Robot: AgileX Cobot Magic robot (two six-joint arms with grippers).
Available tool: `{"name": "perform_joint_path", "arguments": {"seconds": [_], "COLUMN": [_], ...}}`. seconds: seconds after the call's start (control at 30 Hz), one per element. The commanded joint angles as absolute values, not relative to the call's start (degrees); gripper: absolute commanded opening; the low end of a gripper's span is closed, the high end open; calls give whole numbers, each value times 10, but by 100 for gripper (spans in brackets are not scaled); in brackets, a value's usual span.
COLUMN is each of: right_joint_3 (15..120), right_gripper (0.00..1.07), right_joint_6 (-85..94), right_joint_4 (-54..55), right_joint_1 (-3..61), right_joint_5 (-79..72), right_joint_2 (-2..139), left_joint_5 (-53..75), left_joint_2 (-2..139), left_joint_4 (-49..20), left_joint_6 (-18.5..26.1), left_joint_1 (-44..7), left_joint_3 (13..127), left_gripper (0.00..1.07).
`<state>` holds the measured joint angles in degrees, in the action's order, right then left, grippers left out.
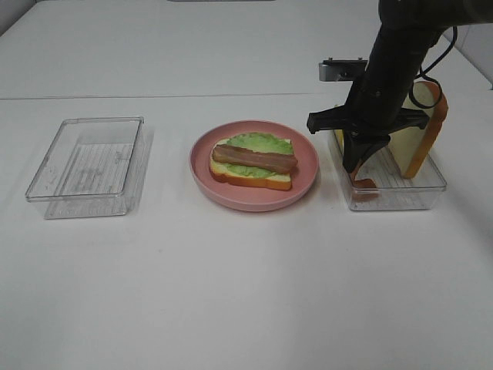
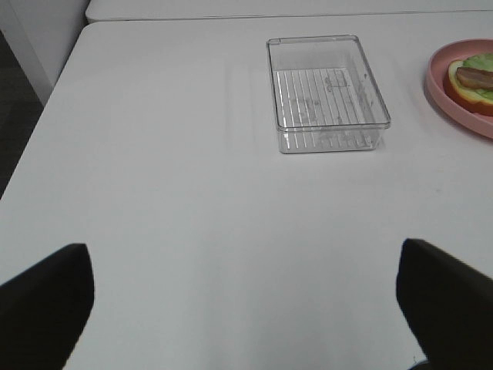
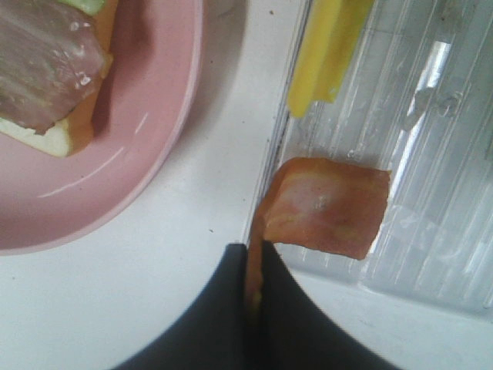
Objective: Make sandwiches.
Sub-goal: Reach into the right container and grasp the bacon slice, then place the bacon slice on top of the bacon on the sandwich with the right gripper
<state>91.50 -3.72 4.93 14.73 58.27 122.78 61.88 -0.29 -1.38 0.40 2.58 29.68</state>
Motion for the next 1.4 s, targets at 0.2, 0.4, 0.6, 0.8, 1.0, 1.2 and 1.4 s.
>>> {"name": "perform_joint_path", "arguments": {"seconds": [0.2,0.4,0.6,0.8,1.0,1.2,1.4], "right_joint_3": [917,917,917,917,917,917,933], "right_gripper": [0,0,0,0,0,0,0], "right_joint_6": [-6,0,0,0,19,15,19], "right_joint_4": [45,45,52,77,109,123,170], "right_joint_1": [147,147,147,147,189,248,286], "right_joint_5": [638,647,646,635,598,522,478], "right_joint_2": [1203,1151,1101,1061,1057,1073,1117], "left_joint_5": [615,615,615,615,615,615,615], "left_joint_2": [-11,-11,-11,-11,-11,-11,-11], "left_joint_4": [-14,-14,-14,-14,-14,-14,-14], "left_joint_6": [0,0,0,0,0,0,0], "left_joint_1": [28,28,28,28,28,28,28], "left_joint_3": [296,296,296,296,296,296,296], "left_gripper": [101,101,101,101,101,101,101]}}
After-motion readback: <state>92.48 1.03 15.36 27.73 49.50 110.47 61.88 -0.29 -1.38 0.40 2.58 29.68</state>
